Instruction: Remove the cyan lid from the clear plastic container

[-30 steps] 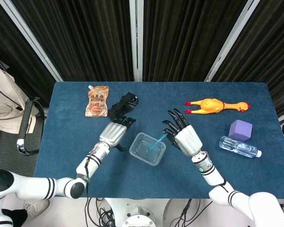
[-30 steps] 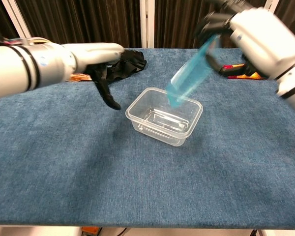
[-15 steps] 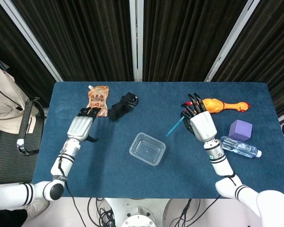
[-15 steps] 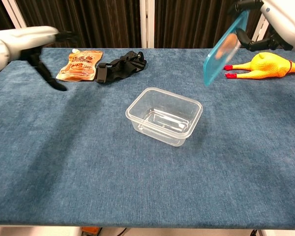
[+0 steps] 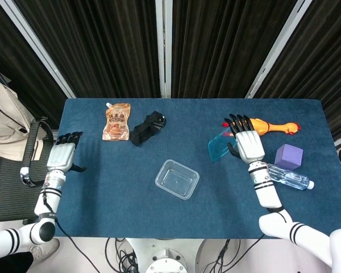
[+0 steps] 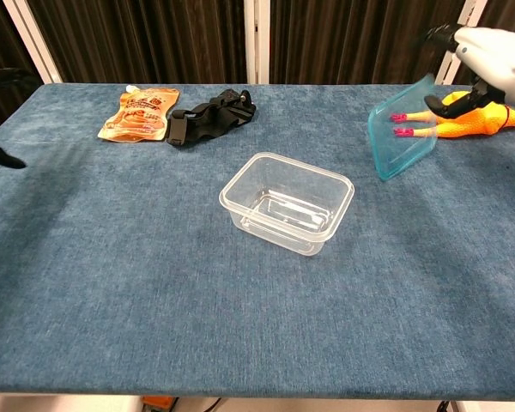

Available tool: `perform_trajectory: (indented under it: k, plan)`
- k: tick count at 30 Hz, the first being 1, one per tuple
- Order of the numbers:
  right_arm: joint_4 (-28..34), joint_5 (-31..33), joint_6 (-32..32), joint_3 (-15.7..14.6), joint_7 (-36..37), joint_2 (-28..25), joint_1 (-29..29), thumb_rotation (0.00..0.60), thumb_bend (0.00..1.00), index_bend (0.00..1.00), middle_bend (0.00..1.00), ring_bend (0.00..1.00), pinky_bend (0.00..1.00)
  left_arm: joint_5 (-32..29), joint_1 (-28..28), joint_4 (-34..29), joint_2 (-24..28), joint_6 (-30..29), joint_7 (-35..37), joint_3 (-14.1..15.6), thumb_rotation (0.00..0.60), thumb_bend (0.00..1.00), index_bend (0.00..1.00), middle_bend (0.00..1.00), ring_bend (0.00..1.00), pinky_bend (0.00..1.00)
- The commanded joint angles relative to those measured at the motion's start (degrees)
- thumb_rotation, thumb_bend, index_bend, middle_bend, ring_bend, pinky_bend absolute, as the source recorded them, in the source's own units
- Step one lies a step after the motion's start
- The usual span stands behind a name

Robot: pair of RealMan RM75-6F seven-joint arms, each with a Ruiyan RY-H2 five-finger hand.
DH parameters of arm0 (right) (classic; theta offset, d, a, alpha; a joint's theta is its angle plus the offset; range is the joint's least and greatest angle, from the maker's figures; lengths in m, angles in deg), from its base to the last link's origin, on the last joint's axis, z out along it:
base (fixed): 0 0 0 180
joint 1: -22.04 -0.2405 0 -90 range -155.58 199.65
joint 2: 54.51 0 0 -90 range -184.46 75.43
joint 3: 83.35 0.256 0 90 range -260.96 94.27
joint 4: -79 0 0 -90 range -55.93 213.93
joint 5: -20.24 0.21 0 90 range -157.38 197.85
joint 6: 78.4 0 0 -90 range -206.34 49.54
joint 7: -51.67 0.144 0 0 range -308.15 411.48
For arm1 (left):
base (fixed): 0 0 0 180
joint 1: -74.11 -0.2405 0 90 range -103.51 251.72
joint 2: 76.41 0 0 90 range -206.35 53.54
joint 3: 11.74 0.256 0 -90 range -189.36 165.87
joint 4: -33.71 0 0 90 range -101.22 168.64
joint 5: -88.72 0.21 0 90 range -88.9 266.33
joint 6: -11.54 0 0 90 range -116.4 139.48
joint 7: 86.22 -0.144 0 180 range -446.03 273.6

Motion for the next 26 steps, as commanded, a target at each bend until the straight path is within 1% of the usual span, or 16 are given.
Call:
perform_trajectory:
  k: [1,4,6,7,8,10,14,17,21,26]
  plan:
    - [5.0,2.5,-0.3,1.2,-3.7,-3.8,1.5,0.600,0.11,0.00,0.00,0.00,0.00,0.9,-1.4,0.7,0.8,0.0,1.4,0.0,0.600,0.00,0.05,0.03,0.00,0.00]
    - [9.9,1.8,-2.9,0.6,-4.4,-7.2,3.6,0.600,0.12,0.00,0.00,0.00,0.00,3.2,-3.3,1.3,1.9,-1.1,3.4,0.0,0.600,0.00,0.05,0.03,0.00,0.00]
    - [13.8,-0.8,-5.3,-0.9,-3.2,-10.6,5.8,0.600,0.15,0.00,0.01,0.00,0.00,6.5,-4.9,2.4,2.6,-3.0,4.6,0.7,0.600,0.00,0.05,0.03,0.00,0.00]
    - [15.7,-2.1,-6.1,-1.9,-2.1,-12.4,6.8,0.600,0.17,0.00,0.04,0.00,0.00,8.5,-5.6,2.9,3.0,-3.9,5.2,1.3,0.600,0.00,0.05,0.03,0.00,0.00]
    - [18.1,-3.7,-7.2,-3.1,-0.4,-14.8,8.3,0.600,0.18,0.01,0.08,0.00,0.00,10.9,-6.7,3.4,3.5,-5.4,5.9,2.0,0.600,0.00,0.05,0.03,0.00,0.00]
    - [20.7,-6.0,-9.6,-4.6,2.0,-17.8,10.6,0.600,0.21,0.02,0.12,0.00,0.00,13.3,-8.7,3.7,4.0,-8.7,6.4,2.5,0.600,0.00,0.05,0.03,0.00,0.00]
    - [25.4,-10.9,-15.5,-8.5,6.5,-23.4,16.1,0.600,0.22,0.03,0.13,0.00,0.00,19.1,-13.4,1.5,5.7,-16.8,8.3,3.4,0.600,0.00,0.06,0.04,0.00,0.00]
    - [27.3,-14.0,-19.9,-11.1,9.1,-25.9,19.8,0.600,0.22,0.03,0.12,0.00,0.00,23.2,-16.7,-1.2,7.6,-21.5,9.5,4.6,0.600,0.00,0.07,0.04,0.00,0.00]
    - [27.6,-16.5,-24.9,-13.5,10.6,-27.0,24.0,0.600,0.22,0.03,0.10,0.00,0.00,25.9,-21.0,-4.9,9.5,-26.4,8.8,6.0,0.600,0.00,0.07,0.04,0.00,0.00]
    - [27.2,-16.3,-26.4,-15.2,13.4,-28.1,27.2,0.600,0.22,0.03,0.09,0.00,0.00,30.4,-25.9,-8.4,9.8,-32.2,6.6,8.0,0.600,0.00,0.07,0.04,0.00,0.00]
